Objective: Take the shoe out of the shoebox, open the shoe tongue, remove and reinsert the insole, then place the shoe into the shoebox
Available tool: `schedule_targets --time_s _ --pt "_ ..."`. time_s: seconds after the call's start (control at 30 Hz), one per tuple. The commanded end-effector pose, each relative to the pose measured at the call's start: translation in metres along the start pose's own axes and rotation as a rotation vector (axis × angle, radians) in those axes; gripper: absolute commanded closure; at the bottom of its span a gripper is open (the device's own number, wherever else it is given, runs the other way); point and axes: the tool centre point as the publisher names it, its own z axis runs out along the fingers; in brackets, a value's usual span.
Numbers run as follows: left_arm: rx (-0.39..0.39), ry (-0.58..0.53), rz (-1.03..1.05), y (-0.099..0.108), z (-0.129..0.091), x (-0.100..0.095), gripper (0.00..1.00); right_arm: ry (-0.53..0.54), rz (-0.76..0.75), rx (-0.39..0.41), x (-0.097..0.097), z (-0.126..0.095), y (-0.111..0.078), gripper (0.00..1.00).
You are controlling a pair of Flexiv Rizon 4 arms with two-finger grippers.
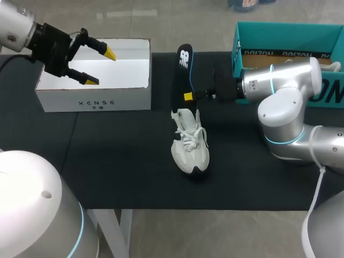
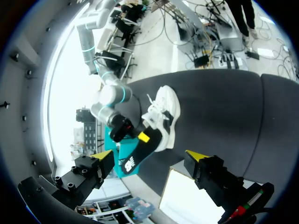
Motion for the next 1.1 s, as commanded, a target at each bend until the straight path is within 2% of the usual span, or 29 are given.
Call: schedule_targets --time_s 0.03,0.27,0.4,0.43,0.47,0.5,0.67,0.87,0.9,0.97,1.0,1.1 --pt "0.0 0.004 0.0 0.0 0.0 0.0 0.0 -0.011 0.015 0.015 0.002 -0.001 -0.019 1.0" --pt "0.0 0.004 0.0 0.0 0.0 0.0 0.0 -0.014 0.058 0.043 0.005 -0.003 -0.043 1.0" --pt "0.0 0.004 0.0 0.0 0.0 0.0 0.0 -0.01 0.065 0.046 0.006 -0.006 -0.043 1.0" --pt "0.0 0.004 0.0 0.0 0.0 0.0 0.0 -0.01 0.065 0.045 0.005 -0.006 -0.041 0.82" --pt "0.0 0.004 0.0 0.0 0.0 0.0 0.0 -0.011 0.058 0.041 0.004 -0.008 -0.036 0.58" --pt "0.0 0.004 0.0 0.0 0.0 0.0 0.0 -0.012 0.047 0.04 0.003 -0.009 -0.031 0.56" --pt "0.0 0.004 0.0 0.0 0.0 0.0 0.0 -0.014 -0.003 0.041 -0.003 -0.011 -0.004 0.58" --pt "0.0 0.004 0.0 0.0 0.0 0.0 0.0 -0.016 -0.04 0.054 -0.013 -0.009 0.02 0.72" --pt "0.0 0.004 0.0 0.0 0.0 0.0 0.0 -0.016 -0.043 0.056 -0.014 -0.009 0.022 0.74" --pt "0.0 0.004 0.0 0.0 0.0 0.0 0.0 -0.019 -0.045 0.056 -0.017 -0.01 0.024 0.95" --pt "0.0 0.004 0.0 0.0 0.0 0.0 0.0 -0.024 -0.043 0.058 -0.017 -0.011 0.024 1.0" --pt "0.0 0.004 0.0 0.0 0.0 0.0 0.0 -0.026 -0.033 0.074 -0.016 -0.012 0.014 1.0"
